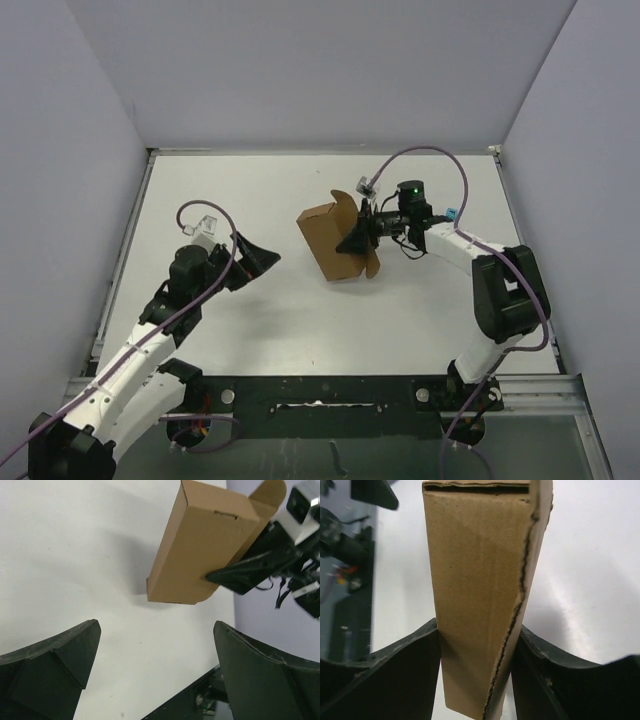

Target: Fold the paper box

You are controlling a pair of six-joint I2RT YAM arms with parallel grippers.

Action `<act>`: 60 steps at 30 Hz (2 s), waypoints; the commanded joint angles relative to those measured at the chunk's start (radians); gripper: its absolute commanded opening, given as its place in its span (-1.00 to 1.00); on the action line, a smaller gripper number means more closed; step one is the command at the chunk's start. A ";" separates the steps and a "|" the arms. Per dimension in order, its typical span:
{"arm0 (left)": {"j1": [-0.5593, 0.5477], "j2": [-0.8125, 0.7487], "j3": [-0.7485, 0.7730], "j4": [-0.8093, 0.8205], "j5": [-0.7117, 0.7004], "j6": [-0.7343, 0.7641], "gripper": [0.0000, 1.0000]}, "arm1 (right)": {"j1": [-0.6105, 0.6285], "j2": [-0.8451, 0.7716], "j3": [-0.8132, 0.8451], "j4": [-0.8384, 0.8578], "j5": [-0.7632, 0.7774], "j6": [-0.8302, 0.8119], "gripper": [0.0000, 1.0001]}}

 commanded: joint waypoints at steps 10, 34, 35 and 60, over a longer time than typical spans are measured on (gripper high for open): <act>0.003 0.023 -0.131 0.174 0.082 0.172 0.96 | 0.025 0.354 0.016 0.325 -0.218 0.828 0.15; -0.035 0.345 0.016 0.262 0.084 0.133 0.94 | -0.107 0.237 0.283 -0.591 0.215 -0.055 -0.60; -0.046 0.373 0.032 0.263 0.078 0.138 0.94 | -0.097 0.253 0.284 -0.592 0.214 -0.052 -0.80; -0.122 0.836 0.238 0.202 0.141 0.236 0.16 | 0.083 0.415 0.295 -0.508 0.110 0.072 -0.94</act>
